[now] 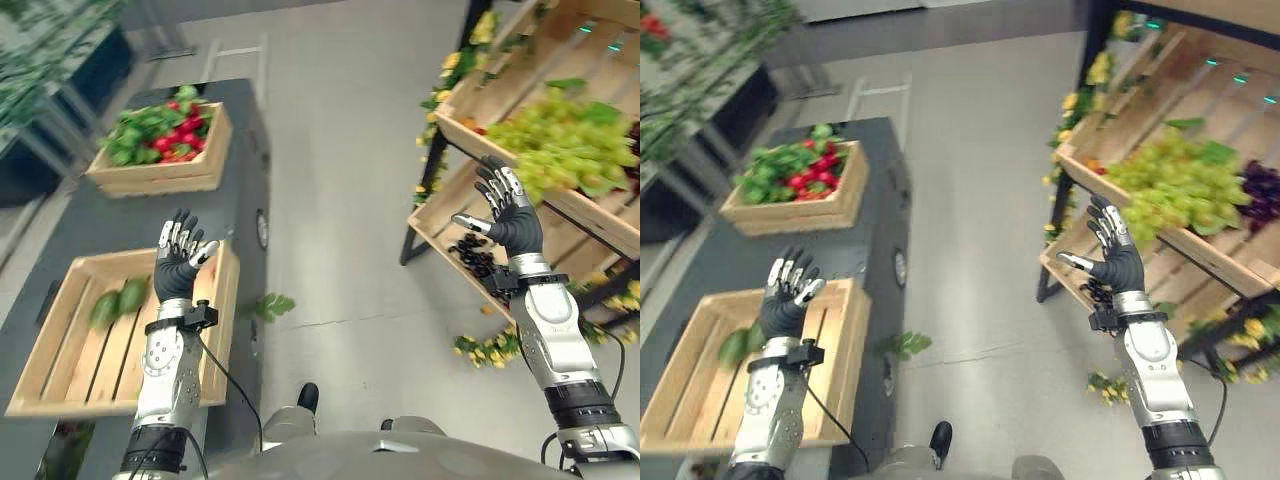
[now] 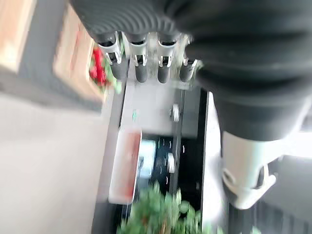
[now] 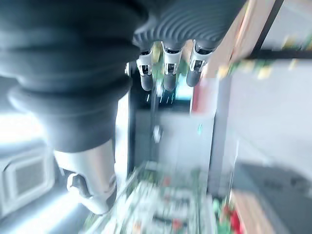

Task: Pick up the fruits from the basket on one side to the basket on the other side

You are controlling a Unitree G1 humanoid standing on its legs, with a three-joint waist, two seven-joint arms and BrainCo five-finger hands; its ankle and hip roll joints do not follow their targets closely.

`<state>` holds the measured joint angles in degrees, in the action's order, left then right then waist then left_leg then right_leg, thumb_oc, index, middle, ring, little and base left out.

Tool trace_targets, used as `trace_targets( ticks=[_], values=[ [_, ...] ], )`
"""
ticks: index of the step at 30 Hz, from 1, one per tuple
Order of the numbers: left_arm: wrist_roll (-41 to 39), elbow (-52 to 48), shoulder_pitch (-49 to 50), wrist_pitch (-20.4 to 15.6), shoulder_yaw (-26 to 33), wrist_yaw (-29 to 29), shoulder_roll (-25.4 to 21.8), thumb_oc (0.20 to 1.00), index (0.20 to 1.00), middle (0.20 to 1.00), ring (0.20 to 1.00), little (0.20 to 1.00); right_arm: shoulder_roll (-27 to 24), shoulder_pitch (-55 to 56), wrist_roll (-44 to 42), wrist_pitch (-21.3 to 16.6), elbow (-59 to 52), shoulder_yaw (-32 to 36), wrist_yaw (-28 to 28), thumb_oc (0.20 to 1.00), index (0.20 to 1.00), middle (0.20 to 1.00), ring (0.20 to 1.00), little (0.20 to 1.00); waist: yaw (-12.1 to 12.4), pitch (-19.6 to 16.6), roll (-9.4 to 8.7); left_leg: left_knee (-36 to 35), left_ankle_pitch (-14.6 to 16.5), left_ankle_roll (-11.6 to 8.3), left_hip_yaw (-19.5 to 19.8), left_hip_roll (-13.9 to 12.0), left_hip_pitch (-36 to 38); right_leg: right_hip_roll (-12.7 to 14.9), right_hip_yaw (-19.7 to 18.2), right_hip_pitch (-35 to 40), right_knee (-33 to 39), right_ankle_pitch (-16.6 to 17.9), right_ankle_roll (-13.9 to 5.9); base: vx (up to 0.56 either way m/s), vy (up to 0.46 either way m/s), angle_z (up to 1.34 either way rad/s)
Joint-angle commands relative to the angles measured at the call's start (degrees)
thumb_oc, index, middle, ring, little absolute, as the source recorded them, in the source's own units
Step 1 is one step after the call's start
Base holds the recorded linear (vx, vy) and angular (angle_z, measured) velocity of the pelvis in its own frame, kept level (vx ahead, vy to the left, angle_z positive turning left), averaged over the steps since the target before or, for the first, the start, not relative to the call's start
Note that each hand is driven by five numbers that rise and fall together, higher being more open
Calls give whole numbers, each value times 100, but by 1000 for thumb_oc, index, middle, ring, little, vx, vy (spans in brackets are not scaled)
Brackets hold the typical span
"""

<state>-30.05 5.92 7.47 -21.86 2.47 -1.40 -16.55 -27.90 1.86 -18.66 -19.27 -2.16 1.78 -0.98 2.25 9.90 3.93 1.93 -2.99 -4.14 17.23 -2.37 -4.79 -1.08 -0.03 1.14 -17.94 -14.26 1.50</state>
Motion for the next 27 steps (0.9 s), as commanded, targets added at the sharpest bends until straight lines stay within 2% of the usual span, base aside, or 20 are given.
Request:
trace_targets(
  ticks=[1, 4, 5, 6, 8, 10, 12, 18, 21, 22, 25, 27],
  values=[
    [176, -128, -368, -238, -220, 172, -234, 1000, 1000, 1000, 1000, 1000, -122, -186, 300, -393, -333, 371, 252, 1000, 1000, 1000, 1000, 1000, -131, -3, -287, 613, -303, -355, -1314, -152, -248, 246, 348, 411, 1001, 678, -464, -244, -16, 139],
    [221, -37, -352, -272, -213, 196, -240, 1000, 1000, 1000, 1000, 1000, -35, -117, 443, -384, -174, 330, 325, 1000, 1000, 1000, 1000, 1000, -138, -9, -417, 1005, 82, -344, -1435, -61, -46, 441, 478, 401, 1188, 881, -474, -196, -34, 68],
    [221, -37, -352, -272, -213, 196, -240, 1000, 1000, 1000, 1000, 1000, -35, -117, 443, -385, -174, 330, 325, 1000, 1000, 1000, 1000, 1000, -143, -9, -416, 1008, 81, -344, -1429, -61, -50, 440, 483, 402, 1193, 885, -475, -190, -21, 44],
    [222, -13, -304, -250, -176, 206, -204, 1000, 1000, 1000, 1000, 1000, -25, 7, 516, -379, -119, 356, 311, 1000, 1000, 1000, 1000, 1000, -187, -50, -463, 1116, 236, -315, -1522, -46, 129, 522, 615, 383, 1275, 972, -486, -164, 3, 34],
    [279, 43, -258, -227, -149, 244, -182, 1000, 1000, 1000, 1000, 1000, 24, 92, 521, -356, 17, 377, 310, 1000, 1000, 1000, 1000, 1000, -292, -164, -432, 990, 475, -301, -1697, -137, 482, 551, 782, 344, 1324, 970, -503, -133, 47, 60],
    [339, 82, -162, -194, -136, 265, -170, 1000, 1000, 1000, 1000, 1000, 135, 201, 465, -368, 141, 400, 360, 1000, 1000, 1000, 1000, 1000, -386, -277, -279, 374, 300, -250, -1825, -280, 722, 460, 900, 342, 1384, 1015, -506, -37, 107, 93],
    [418, 88, -142, -188, -136, 280, -209, 1000, 1000, 1000, 1000, 1000, 218, 285, 497, -373, 276, 425, 410, 1000, 1000, 1000, 1000, 1000, -443, -350, -220, 51, 208, -257, -1834, -319, 809, 457, 981, 361, 1421, 1028, -516, 27, 106, 43],
    [601, 151, -107, -240, -211, 408, -321, 1000, 1000, 1000, 1000, 1000, 362, 377, 555, -405, 934, 326, 587, 1000, 1000, 1000, 1000, 1000, -483, -425, -243, -212, 206, -161, -1862, -181, 984, 565, 942, 464, 1580, 1183, -614, 14, 81, 4],
    [1478, -35, -46, -435, -172, 305, -802, 1000, 1000, 1000, 1000, 1000, 337, 468, 744, -435, 1047, 391, 659, 1000, 1000, 1000, 1000, 1000, -495, -436, -288, -235, 234, -117, -1895, -114, 992, 614, 869, 452, 1563, 1199, -651, 10, 64, -3],
    [1403, -72, -65, -478, -134, 295, -832, 1000, 1000, 1000, 1000, 1000, 333, 469, 742, -462, 1028, 405, 675, 1000, 1000, 1000, 1000, 1000, -514, -437, -305, -241, 233, -114, -1920, -105, 983, 629, 843, 435, 1557, 1217, -655, 7, 55, -4],
    [968, -184, -168, -539, -34, 256, -552, 1000, 1000, 1000, 1000, 1000, 517, 527, 516, -545, 1022, 503, 751, 1000, 1000, 1000, 1000, 1000, -552, -462, -354, -339, 227, -89, -1973, -47, 986, 666, 788, 403, 1646, 1302, -703, -4, 47, -4],
    [1129, -426, -149, -566, -54, 204, -526, 1000, 1000, 1000, 1000, 1000, 552, 545, 592, -555, 1026, 556, 831, 1000, 1000, 1000, 1000, 1000, -548, -479, -369, -390, 243, -62, -1985, -14, 995, 693, 739, 375, 1729, 1364, -751, -1, 26, -8]
  ],
)
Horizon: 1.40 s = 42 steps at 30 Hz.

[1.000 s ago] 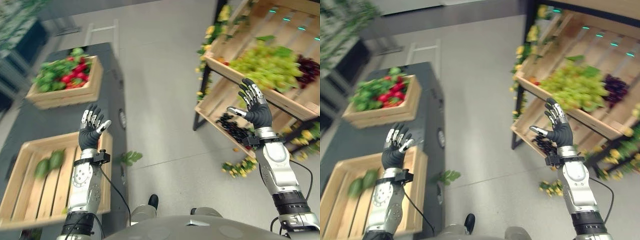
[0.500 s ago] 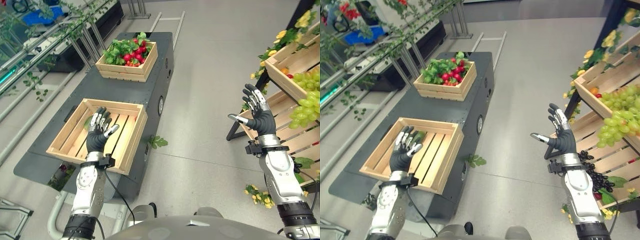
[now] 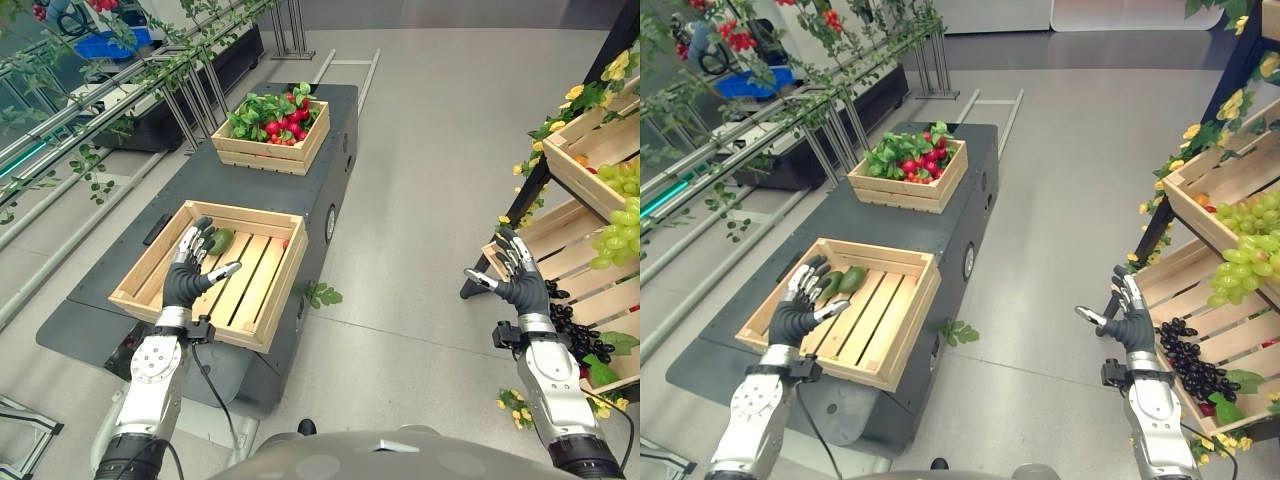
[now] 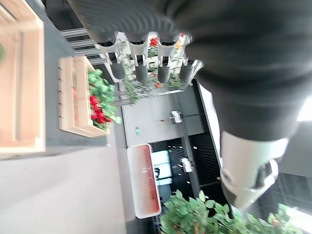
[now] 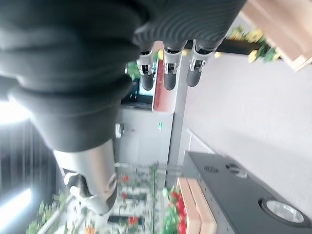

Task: Pick up the fruits from the basket on one side to the basket on the other side

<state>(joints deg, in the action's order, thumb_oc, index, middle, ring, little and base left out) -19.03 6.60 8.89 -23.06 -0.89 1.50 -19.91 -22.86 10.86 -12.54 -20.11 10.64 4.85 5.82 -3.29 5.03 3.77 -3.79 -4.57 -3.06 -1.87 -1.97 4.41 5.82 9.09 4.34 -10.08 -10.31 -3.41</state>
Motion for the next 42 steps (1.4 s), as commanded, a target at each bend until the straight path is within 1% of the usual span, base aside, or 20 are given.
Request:
trace_targets(
  ticks=[1, 4, 9, 15, 18, 25, 29, 31, 32, 33, 36, 38, 40, 41, 42],
  values=[
    [116, -606, -298, -472, 280, -105, -208, 1000, 1000, 1000, 1000, 1000, 39, -388, 56, -462, -219, 242, 197, 1000, 1000, 1000, 1000, 1000, 11, -3, -367, 186, 424, -151, -86, -31, 71, 19, -216, 42, 978, 998, -278, -2, 8, -15],
    [171, -652, -426, -538, 189, -121, -214, 1000, 1000, 1000, 1000, 1000, 8, -567, 288, -438, -193, 179, 392, 1000, 1000, 1000, 1000, 1000, 21, -35, -401, 245, 485, -115, -177, -3, 64, 45, -340, 32, 1036, 1059, -320, 16, 9, -25],
    [162, -625, -607, -598, 65, -284, -157, 1000, 1000, 1000, 1000, 1000, 95, -772, 241, -485, -222, 70, 525, 1000, 1000, 1000, 1000, 1000, 5, -62, -455, 266, 548, -104, -333, -28, 127, 60, -493, 45, 1110, 1123, -350, 24, 9, -21],
    [134, -599, -629, -614, 71, -285, -166, 1000, 1000, 1000, 1000, 1000, 131, -847, 158, -494, -338, 16, 482, 1000, 1000, 1000, 1000, 1000, -7, -47, -503, 282, 590, -87, -492, -49, 160, 66, -637, 11, 1150, 1178, -384, 17, 4, -20],
    [-36, -570, -640, -628, 77, -183, -149, 1000, 1000, 1000, 1000, 1000, 140, -869, 101, -511, -448, -11, 427, 1000, 1000, 1000, 1000, 1000, -12, -37, -526, 365, 643, -75, -546, -50, 155, 88, -707, -19, 1131, 1192, -389, 16, -1, -14],
    [-128, -507, -628, -644, 64, -148, -94, 1000, 1000, 1000, 1000, 1000, 172, -862, 106, -525, -520, -68, 390, 1000, 1000, 1000, 1000, 1000, -4, -41, -524, 357, 661, -60, -572, -29, 187, 98, -736, 4, 1126, 1180, -391, 19, 5, -4],
    [-134, -409, -600, -590, 26, -147, -91, 1000, 1000, 1000, 1000, 1000, 165, -868, 129, -503, -483, -125, 370, 1000, 1000, 1000, 1000, 1000, 12, -41, -527, 318, 653, -42, -570, 2, 183, 111, -756, -12, 1137, 1199, -418, 0, 0, 0],
    [-319, 124, -573, -398, -163, -49, -36, 1000, 1000, 1000, 1000, 1000, 106, -865, 124, -401, -139, -308, 269, 1000, 1000, 1000, 1000, 1000, 23, -24, -527, 310, 630, -46, -541, 7, 163, 129, -725, -30, 1122, 1204, -424, 0, 0, 0],
    [-323, 138, -582, -407, -165, -46, -35, 1000, 1000, 1000, 1000, 1000, 103, -871, 122, -406, -131, -308, 269, 1000, 1000, 1000, 1000, 1000, 19, -24, -525, 308, 629, -46, -537, 7, 161, 129, -721, -31, 1123, 1204, -424, 0, 0, 0],
    [-264, 539, -635, -339, -269, -74, -19, 1000, 1000, 1000, 1000, 1000, 68, -891, 198, -348, 146, -430, 289, 1000, 1000, 1000, 1000, 1000, 17, -21, -528, 291, 612, -50, -526, 7, 159, 136, -701, -27, 1129, 1207, -428, 0, 0, 0],
    [491, 1566, -696, -153, -531, -212, -126, 1000, 1000, 1000, 1000, 1000, 27, -883, 334, -176, 925, -667, 286, 1000, 1000, 1000, 1000, 1000, 15, -4, -531, 251, 590, -50, -506, 13, 169, 142, -665, -8, 1139, 1206, -450, -3, -1, 3],
    [1070, 2694, -826, -12, -762, -383, -112, 1000, 1000, 1000, 1000, 1000, 83, -931, 270, -86, 1820, -868, 240, 1000, 1000, 1000, 1000, 1000, 18, 10, -543, 252, 585, -51, -498, 27, 170, 153, -640, -5, 1132, 1206, -465, -11, -2, 7],
    [1341, 3645, -904, 69, -897, -408, -27, 1000, 1000, 1000, 1000, 1000, 108, -984, 316, 26, 2512, -1072, 179, 1000, 1000, 1000, 1000, 1000, 15, 7, -552, 248, 589, -49, -489, 42, 180, 157, -634, -3, 1119, 1210, -467, 2, 0, 2],
    [1479, 4026, -881, 102, -992, -313, 23, 1000, 1000, 1000, 1000, 1000, 140, -993, 368, 93, 3034, -1151, 166, 1000, 1000, 1000, 1000, 1000, 21, 5, -554, 243, 598, -46, -490, 48, 186, 155, -630, -2, 1116, 1208, -470, 51, 7, 3],
    [1533, 4259, -845, 120, -1029, -278, 63, 1000, 1000, 1000, 1000, 1000, 156, -993, 347, 135, 3283, -1211, 118, 1000, 1000, 1000, 1000, 1000, 27, -8, -549, 220, 660, -46, -487, 48, 236, 153, -623, 43, 1132, 1160, -482, 0, 0, 0]
  ],
)
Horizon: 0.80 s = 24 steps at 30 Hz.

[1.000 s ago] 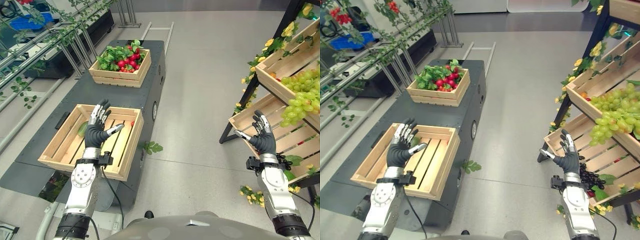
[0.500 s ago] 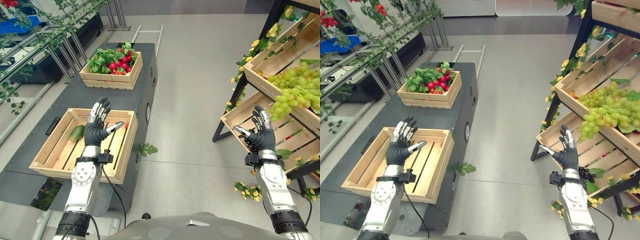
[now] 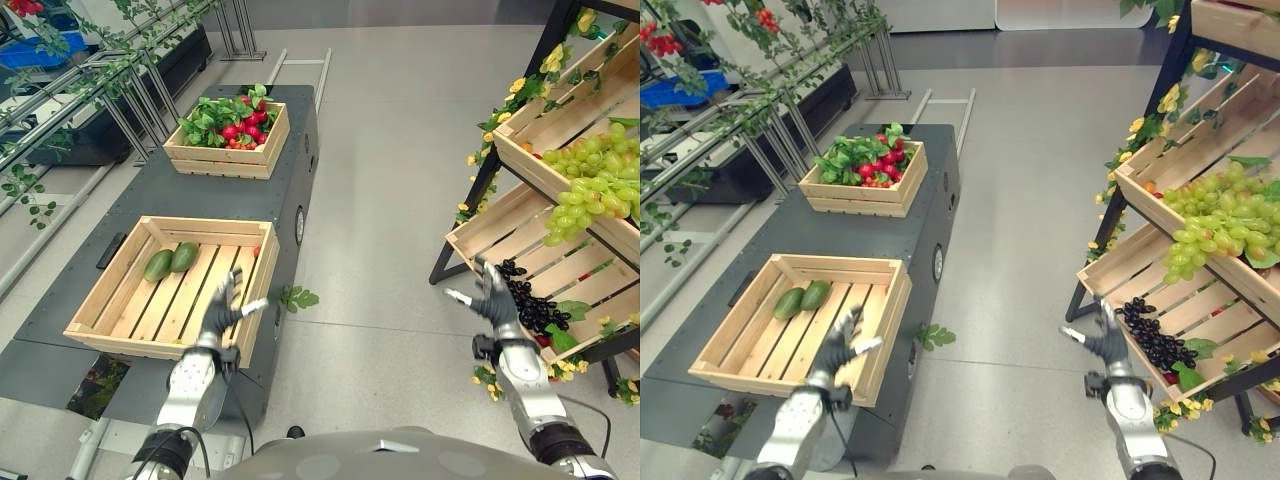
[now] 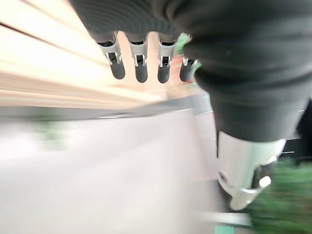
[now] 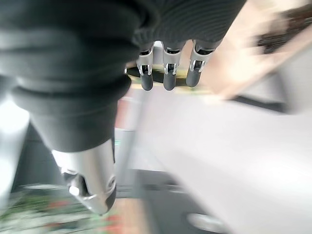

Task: Pick up the fruits from the basket on one side to the basket on the other side

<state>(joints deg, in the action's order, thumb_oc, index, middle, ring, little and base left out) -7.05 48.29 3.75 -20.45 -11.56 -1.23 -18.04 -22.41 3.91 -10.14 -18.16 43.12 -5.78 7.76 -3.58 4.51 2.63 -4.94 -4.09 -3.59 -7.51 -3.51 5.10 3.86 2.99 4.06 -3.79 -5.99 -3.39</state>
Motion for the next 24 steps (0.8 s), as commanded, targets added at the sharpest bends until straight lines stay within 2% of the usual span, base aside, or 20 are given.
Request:
trace_targets(
  ticks=[1, 3, 6, 7, 12, 24],
  values=[
    [339, 103, -344, -153, 42, -8, -121, 1000, 1000, 1000, 1000, 1000, 111, -314, 103, -72, 50, -152, -77, 1000, 1000, 1000, 1000, 1000, 56, 47, -443, 352, 556, 9, 68, 206, 116, 353, -19, 21, 490, 778, -475, 45, 6, 5],
    [320, 1053, -285, -18, 124, 9, 101, 1000, 1000, 1000, 1000, 1000, 232, -274, 62, 50, 809, -275, -200, 1000, 1000, 1000, 1000, 1000, 63, 36, -451, 325, 615, 10, 74, 205, 171, 344, -13, 66, 505, 731, -479, 22, 2, 1],
    [420, 1514, -282, 30, 129, -12, 215, 1000, 1000, 1000, 1000, 1000, 363, -264, -128, 101, 1364, -267, -283, 1000, 1000, 1000, 1000, 1000, 66, 34, -457, 301, 619, 13, 74, 201, 204, 338, -17, 100, 517, 722, -472, 10, -4, 0],
    [557, 1809, -276, 102, 88, 8, 293, 1000, 1000, 1000, 1000, 1000, 477, -292, -224, 170, 1899, -281, -317, 1000, 1000, 1000, 1000, 1000, 67, 12, -458, 284, 623, 14, 78, 199, 224, 336, -16, 123, 528, 717, -467, 0, 0, 0],
    [582, 2112, -251, 243, 97, 30, 374, 1000, 1000, 1000, 1000, 1000, 621, -393, -299, 308, 2406, -371, -386, 1000, 1000, 1000, 1000, 1000, 78, -11, -454, 261, 627, 18, 73, 196, 247, 329, -25, 140, 557, 712, -456, 9, -6, 2],
    [500, 2409, -216, 513, 222, 85, 431, 1000, 1000, 1000, 1000, 1000, 676, -379, -223, 488, 2704, -437, -467, 1000, 1000, 1000, 1000, 1000, 100, -75, -474, 261, 654, 36, 104, 198, 280, 321, -33, 179, 572, 709, -446, 0, 0, 0]
  ],
)
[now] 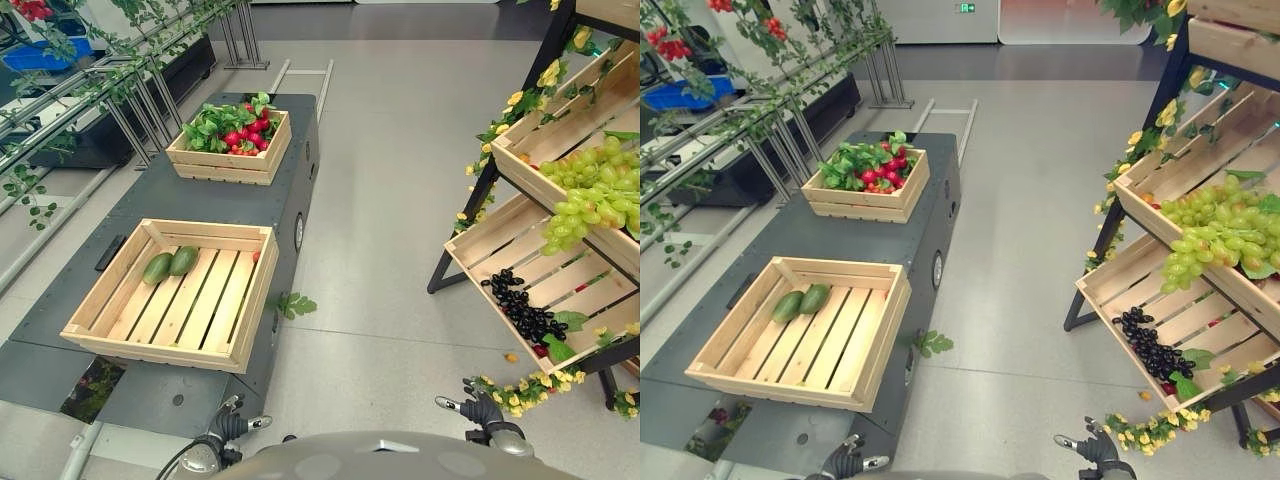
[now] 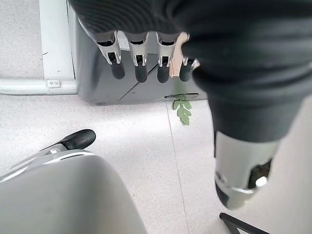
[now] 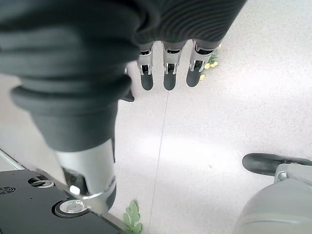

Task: Pick up the fruits from the basket on one side to the basket on the other side

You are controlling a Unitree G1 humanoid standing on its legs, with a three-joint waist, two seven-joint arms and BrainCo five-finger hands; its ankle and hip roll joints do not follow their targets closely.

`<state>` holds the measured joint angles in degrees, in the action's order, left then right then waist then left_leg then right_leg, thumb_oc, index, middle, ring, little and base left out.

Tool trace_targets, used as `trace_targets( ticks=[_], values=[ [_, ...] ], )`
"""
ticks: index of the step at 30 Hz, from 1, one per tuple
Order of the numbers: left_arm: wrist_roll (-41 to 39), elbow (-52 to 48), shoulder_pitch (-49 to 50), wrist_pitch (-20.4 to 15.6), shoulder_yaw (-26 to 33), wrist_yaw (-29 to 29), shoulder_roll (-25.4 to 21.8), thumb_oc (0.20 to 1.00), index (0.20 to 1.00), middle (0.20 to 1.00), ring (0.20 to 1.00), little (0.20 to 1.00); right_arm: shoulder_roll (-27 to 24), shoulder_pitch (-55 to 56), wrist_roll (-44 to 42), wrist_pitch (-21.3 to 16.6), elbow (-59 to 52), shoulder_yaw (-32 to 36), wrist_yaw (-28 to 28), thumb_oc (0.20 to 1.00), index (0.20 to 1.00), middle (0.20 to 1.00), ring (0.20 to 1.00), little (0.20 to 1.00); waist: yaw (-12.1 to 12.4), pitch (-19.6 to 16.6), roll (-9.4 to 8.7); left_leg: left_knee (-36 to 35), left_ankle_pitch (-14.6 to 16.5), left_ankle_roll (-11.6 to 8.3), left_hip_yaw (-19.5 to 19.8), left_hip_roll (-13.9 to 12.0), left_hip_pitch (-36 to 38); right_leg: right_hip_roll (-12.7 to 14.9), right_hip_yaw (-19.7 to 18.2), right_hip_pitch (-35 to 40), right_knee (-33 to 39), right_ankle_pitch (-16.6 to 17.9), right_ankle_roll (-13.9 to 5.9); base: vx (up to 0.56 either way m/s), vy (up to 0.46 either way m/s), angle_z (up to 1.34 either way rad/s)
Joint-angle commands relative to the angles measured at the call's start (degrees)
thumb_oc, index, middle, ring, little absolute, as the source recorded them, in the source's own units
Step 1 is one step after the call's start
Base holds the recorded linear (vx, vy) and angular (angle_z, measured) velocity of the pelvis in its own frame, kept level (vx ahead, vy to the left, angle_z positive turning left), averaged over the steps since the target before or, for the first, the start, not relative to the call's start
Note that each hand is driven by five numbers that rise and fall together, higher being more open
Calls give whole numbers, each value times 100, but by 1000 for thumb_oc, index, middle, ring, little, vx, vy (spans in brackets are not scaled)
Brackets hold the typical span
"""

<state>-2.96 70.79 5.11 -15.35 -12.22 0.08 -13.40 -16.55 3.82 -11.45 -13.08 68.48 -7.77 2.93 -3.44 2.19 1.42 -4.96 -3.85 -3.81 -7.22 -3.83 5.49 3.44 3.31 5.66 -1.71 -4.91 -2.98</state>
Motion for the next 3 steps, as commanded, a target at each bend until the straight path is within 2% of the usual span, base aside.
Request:
trace_targets(
  ticks=[1, 3],
  values=[
    [56, 170, -362, 11, 334, -85, -35, 1000, 1000, 1000, 1000, 1000, 96, -367, -96, -14, 137, -249, 20, 1000, 1000, 1000, 1000, 1000, 89, 155, -359, 255, 626, 58, 71, 236, 246, 361, -66, 27, 378, 606, -486, 0, 0, 0],
    [-45, 148, -376, 16, 371, -84, -20, 1000, 1000, 1000, 1000, 1000, 86, -355, -96, 5, 166, -226, 33, 1000, 1000, 1000, 1000, 1000, 98, 155, -359, 259, 629, 59, 75, 236, 245, 368, -61, 34, 376, 605, -488, 0, 0, 0]
  ],
)
